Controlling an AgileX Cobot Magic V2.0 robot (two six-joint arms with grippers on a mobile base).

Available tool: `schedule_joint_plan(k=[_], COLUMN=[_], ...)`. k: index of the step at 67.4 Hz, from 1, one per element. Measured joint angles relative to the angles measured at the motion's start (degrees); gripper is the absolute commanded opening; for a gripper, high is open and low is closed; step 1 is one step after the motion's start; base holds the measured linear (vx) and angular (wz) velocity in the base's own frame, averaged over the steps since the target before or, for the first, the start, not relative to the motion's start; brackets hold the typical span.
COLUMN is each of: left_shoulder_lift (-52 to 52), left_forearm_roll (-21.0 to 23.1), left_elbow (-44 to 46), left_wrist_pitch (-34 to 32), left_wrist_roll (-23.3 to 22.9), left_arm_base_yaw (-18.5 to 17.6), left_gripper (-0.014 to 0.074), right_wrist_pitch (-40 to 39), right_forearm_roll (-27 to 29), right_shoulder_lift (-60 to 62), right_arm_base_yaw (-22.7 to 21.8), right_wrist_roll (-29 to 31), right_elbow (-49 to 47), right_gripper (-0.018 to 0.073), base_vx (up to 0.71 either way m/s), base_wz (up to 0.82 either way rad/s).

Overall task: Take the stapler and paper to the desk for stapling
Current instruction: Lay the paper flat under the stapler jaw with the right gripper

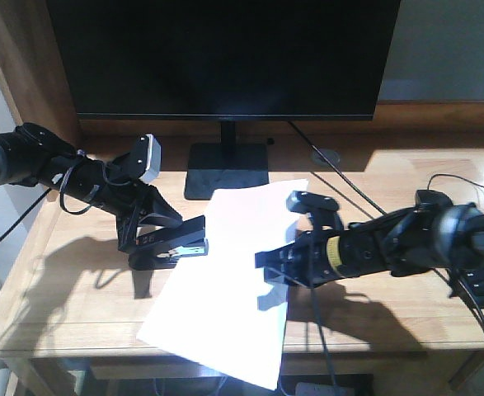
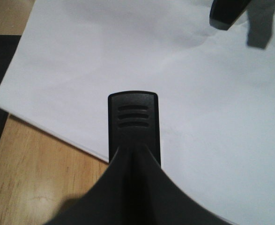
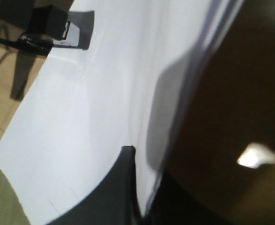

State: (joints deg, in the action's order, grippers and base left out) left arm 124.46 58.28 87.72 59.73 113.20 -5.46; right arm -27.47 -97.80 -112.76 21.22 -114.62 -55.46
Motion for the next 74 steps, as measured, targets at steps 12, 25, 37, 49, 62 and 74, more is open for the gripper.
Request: schedule_joint_plan(k=[12, 25, 37, 49, 62, 74], left_shoulder_lift=[0.0, 0.0, 0.0, 0.0, 0.0, 0.0], left_forearm_roll=[0.0, 0.0, 0.0, 0.0, 0.0, 0.0], left_elbow=[0.0, 0.0, 0.0, 0.0, 0.0, 0.0], left_wrist_pitch=[0.0, 0.0, 0.0, 0.0, 0.0, 0.0], left_wrist_roll=[0.0, 0.0, 0.0, 0.0, 0.0, 0.0], left_arm_base_yaw=[0.0, 0.0, 0.0, 0.0, 0.0, 0.0], left_gripper=[-0.0007, -0.0006, -0.0006, -0.0006, -0.0006, -0.0006], right_wrist_pitch=[-0.03, 5.06, 8.98, 10.21, 9.54, 12.06], right_forearm_roll=[-2.6, -2.74, -2.74, -2.74, -2.74, -2.68], right_shoulder_lift=[-1.94, -1.94, -1.94, -2.74, -4.97, -5.47], right_arm_base_yaw=[2.07, 2.36, 2.36, 2.65, 4.32, 5.93], right_wrist_roll=[0.0, 0.0, 0.0, 0.0, 0.1, 0.15], right_elbow=[-2.55, -3.02, -3.02, -5.05, -9.31, -10.3], right_gripper=[-0.0001, 0.0045, 0.0164, 0.0323, 0.0465, 0.0547], base_vx=[0.0, 0.0, 0.0, 0.0, 0.0, 0.0], base_wz=[0.0, 0.0, 0.0, 0.0, 0.0, 0.0])
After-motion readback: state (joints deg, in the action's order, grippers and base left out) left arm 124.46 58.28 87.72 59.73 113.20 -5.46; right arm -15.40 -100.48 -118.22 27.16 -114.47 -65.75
